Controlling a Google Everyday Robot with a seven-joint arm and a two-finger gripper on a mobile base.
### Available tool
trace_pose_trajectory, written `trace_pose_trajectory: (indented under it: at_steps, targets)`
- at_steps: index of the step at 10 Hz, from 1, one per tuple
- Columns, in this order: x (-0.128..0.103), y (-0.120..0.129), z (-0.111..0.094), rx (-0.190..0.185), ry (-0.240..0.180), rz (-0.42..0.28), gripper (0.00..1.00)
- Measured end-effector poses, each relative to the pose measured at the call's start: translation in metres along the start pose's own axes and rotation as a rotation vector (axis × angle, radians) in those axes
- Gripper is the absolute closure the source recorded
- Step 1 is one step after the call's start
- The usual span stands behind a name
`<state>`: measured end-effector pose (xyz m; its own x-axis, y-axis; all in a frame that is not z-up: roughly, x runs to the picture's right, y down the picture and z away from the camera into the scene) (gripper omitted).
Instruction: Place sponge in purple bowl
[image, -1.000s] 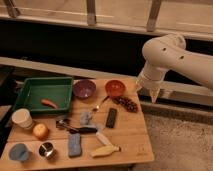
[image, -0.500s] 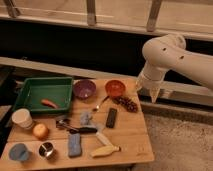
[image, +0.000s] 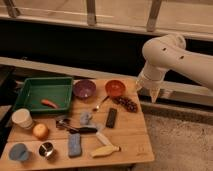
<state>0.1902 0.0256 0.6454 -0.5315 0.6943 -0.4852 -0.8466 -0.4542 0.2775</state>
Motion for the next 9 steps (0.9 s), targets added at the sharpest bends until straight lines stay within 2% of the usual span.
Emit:
trace_pose_trajectory:
  at_steps: [8,9]
  targets:
    - [0.0005,-0.0003,0.0011,0.004,-0.001,-0.005,0.35]
    - [0.004,0.0056,0.0059,0.021,0.0,-0.043,0.35]
